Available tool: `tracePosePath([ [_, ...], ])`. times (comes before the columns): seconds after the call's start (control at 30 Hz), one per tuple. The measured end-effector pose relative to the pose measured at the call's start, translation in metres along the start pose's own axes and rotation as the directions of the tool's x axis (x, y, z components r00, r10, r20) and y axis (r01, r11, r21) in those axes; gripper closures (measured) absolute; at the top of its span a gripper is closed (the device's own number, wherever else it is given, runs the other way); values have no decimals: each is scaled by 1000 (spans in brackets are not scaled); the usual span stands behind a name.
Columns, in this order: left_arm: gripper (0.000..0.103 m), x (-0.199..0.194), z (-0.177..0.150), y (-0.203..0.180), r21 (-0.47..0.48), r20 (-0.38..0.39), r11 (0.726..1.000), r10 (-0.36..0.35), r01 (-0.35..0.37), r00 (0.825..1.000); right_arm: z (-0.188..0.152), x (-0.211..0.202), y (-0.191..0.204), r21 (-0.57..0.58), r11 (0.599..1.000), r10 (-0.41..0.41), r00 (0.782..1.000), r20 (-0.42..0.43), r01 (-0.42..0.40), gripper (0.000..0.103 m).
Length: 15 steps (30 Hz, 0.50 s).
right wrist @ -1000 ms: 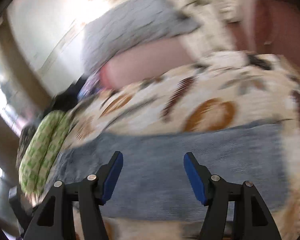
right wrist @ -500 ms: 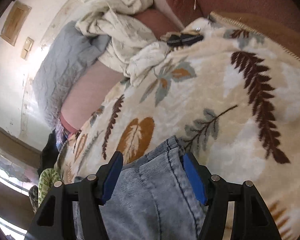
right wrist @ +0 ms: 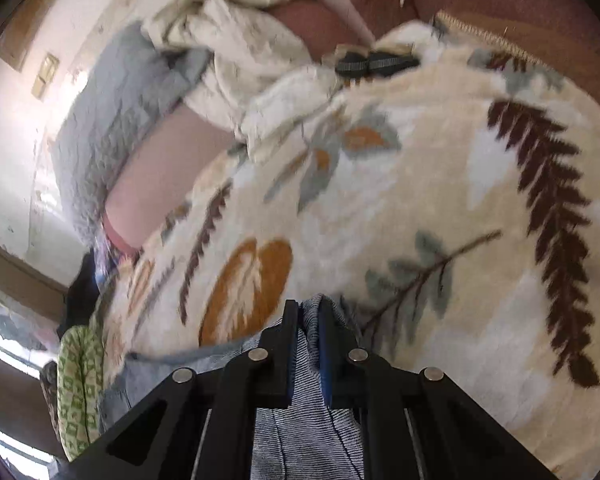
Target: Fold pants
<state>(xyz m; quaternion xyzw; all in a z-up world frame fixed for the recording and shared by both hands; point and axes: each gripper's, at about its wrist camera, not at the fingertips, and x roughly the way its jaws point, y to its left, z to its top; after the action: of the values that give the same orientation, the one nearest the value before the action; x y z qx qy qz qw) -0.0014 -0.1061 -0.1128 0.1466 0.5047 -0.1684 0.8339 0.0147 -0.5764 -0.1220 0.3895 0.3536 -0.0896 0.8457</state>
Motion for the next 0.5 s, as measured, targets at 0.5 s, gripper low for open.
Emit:
tracePosePath([
  [0.5,53,-16,31,-46,123,46,990,-72,65,996,-30,-86,-17,103,984,132,985,113,-144,94],
])
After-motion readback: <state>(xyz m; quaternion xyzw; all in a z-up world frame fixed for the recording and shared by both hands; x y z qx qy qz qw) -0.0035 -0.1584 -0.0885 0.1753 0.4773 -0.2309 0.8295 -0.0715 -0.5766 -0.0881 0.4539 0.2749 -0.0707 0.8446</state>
